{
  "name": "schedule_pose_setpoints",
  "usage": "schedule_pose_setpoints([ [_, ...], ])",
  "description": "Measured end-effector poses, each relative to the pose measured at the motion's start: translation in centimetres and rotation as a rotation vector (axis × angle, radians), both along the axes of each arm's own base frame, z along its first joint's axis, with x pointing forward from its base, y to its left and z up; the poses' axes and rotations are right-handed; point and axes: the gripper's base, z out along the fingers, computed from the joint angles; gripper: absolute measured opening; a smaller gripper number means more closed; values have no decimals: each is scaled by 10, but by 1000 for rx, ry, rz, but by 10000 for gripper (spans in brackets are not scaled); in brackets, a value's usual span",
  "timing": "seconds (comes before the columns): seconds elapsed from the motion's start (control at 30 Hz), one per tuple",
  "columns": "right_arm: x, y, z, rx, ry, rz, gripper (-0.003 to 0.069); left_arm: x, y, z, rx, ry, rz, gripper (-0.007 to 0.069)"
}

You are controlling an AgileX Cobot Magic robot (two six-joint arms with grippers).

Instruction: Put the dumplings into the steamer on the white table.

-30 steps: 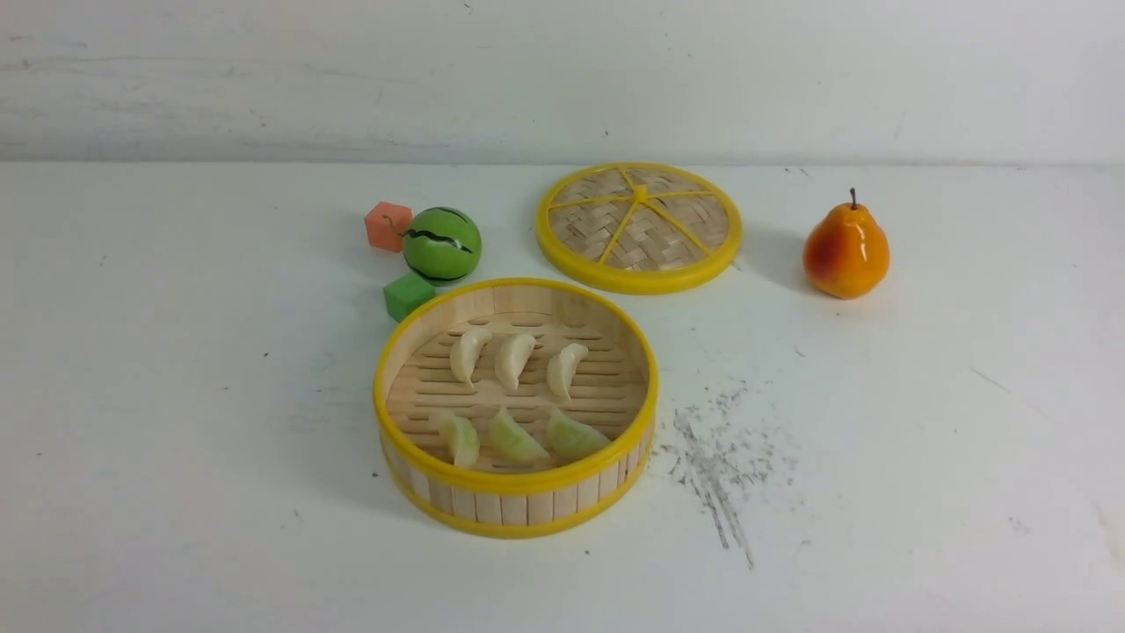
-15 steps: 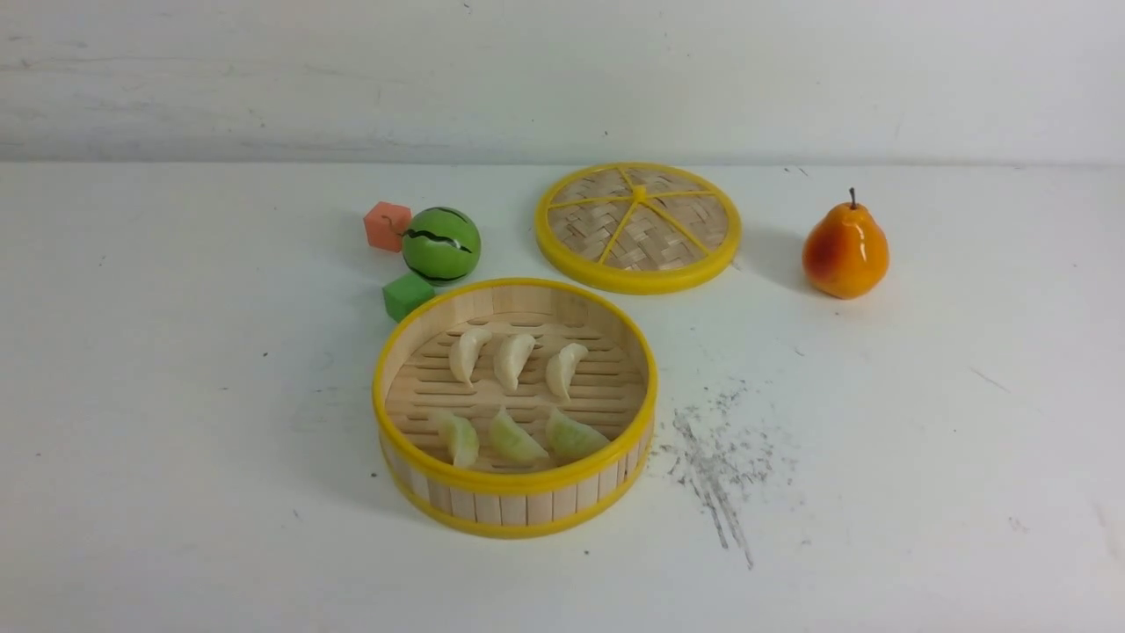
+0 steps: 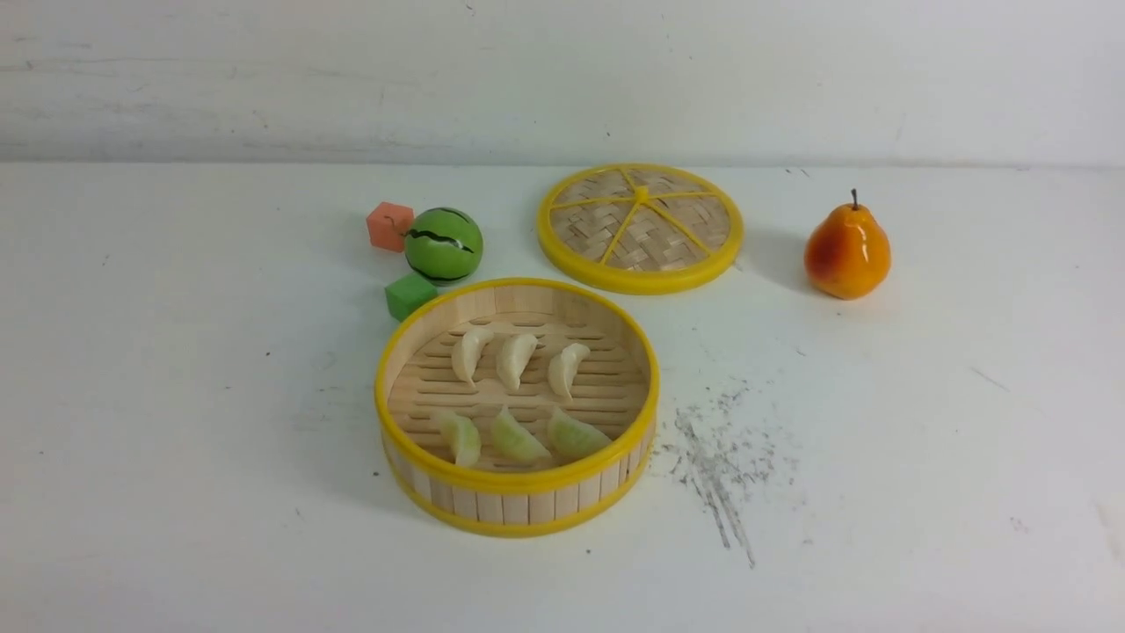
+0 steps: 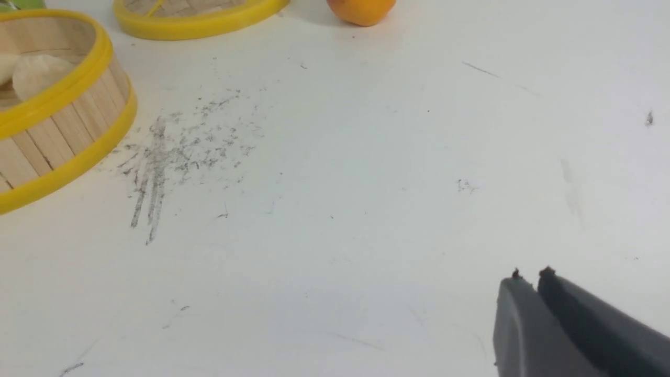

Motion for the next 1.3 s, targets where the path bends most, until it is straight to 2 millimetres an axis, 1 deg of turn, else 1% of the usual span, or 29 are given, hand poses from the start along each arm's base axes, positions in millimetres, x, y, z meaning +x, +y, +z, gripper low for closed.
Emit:
schedule_pose_setpoints([
  [0.1, 0, 0, 0, 0, 0, 0, 50, 1, -3, 6, -98, -81, 67, 131],
  [0.13, 0, 0, 0, 0, 0, 0, 50, 1, -3, 6, -98, -81, 67, 131],
  [0.2, 0, 0, 0, 0, 0, 0, 52, 4, -4, 3, -105, -122, 99, 72],
  [0.3, 0, 0, 0, 0, 0, 0, 55, 10, -6, -10, -86, -136, 98, -15],
  [0.37, 0, 0, 0, 0, 0, 0, 57, 12, -7, -19, -82, -135, 90, -14],
  [0.43, 0, 0, 0, 0, 0, 0, 62, 18, -9, -41, -87, -124, 80, -15],
  [0.57, 0, 0, 0, 0, 0, 0, 65, 19, -10, -57, -110, -78, 79, -15],
  [0.9, 0, 0, 0, 0, 0, 0, 81, 16, -10, -70, -155, 66, 97, -15],
  [1.1, 0, 0, 0, 0, 0, 0, 90, 16, -7, -71, -164, 72, 170, -15],
  [1.3, 0, 0, 0, 0, 0, 0, 97, 16, -7, -72, -157, 82, 171, -15],
])
